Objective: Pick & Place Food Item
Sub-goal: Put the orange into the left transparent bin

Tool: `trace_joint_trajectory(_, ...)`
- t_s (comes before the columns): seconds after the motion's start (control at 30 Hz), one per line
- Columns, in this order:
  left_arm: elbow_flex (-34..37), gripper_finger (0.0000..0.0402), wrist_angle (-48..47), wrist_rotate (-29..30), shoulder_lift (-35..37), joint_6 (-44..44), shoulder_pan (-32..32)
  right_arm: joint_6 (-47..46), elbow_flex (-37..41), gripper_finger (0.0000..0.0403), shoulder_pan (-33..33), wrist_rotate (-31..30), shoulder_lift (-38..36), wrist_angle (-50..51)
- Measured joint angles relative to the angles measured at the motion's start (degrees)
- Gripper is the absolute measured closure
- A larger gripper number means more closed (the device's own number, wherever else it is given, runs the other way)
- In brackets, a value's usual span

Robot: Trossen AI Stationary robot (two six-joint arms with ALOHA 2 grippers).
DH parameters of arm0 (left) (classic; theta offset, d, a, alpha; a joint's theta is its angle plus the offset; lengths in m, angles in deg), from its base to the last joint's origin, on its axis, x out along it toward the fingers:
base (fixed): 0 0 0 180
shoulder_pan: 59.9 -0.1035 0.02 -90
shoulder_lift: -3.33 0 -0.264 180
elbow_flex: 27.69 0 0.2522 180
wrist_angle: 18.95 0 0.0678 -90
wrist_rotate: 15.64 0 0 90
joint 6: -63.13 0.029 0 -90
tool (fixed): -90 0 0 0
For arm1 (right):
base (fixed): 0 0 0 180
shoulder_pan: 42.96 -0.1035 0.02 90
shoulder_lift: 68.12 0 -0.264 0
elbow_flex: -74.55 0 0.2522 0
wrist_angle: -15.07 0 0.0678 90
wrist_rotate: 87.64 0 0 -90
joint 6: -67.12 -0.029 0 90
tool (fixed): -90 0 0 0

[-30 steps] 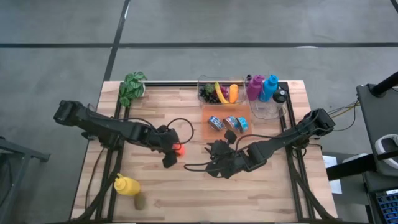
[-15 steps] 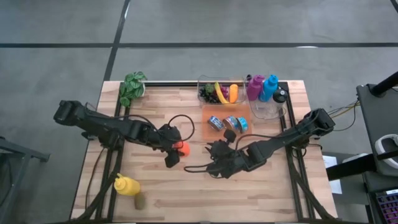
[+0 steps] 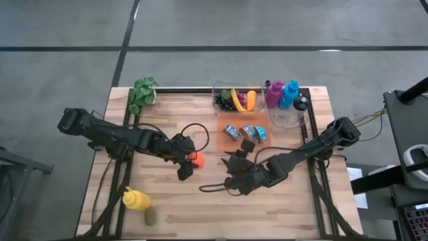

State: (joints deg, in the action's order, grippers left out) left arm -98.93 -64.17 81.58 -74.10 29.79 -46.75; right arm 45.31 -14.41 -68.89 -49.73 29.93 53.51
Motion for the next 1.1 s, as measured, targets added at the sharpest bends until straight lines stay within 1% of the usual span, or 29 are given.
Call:
trace_joint_trajectory(0.23,0.02,0.0148,0.00,0.00,0.01,-0.04,0.00,0.70,0.24,0.0244,-0.33,0.28,0.10,0.00)
trace_joint_trajectory(0.37,0.05,0.0150,0.00,-0.02,0.00,-0.07,0.00,3.57,0.33,0.0225,-0.33,-2.00,0.14,-0.03)
trace_joint_trajectory(0.5,0.05,0.0152,0.00,-0.30,0.01,-0.09,0.00,4.07,0.33,0.0209,-0.31,-2.01,0.17,-0.03)
trace_joint_trajectory(0.67,0.06,0.0146,0.00,-0.44,0.01,-0.13,0.00,4.02,0.33,0.0193,-0.33,-1.64,0.17,-0.03)
trace_joint_trajectory(0.8,0.06,0.0151,0.00,-0.44,0.00,-0.30,0.00,4.73,0.33,0.0178,-0.33,-1.64,0.17,-0.03)
trace_joint_trajectory(1.1,0.07,0.0148,0.00,-0.85,0.01,-1.20,0.00,5.71,0.33,0.0136,-0.33,-1.21,0.17,-0.01)
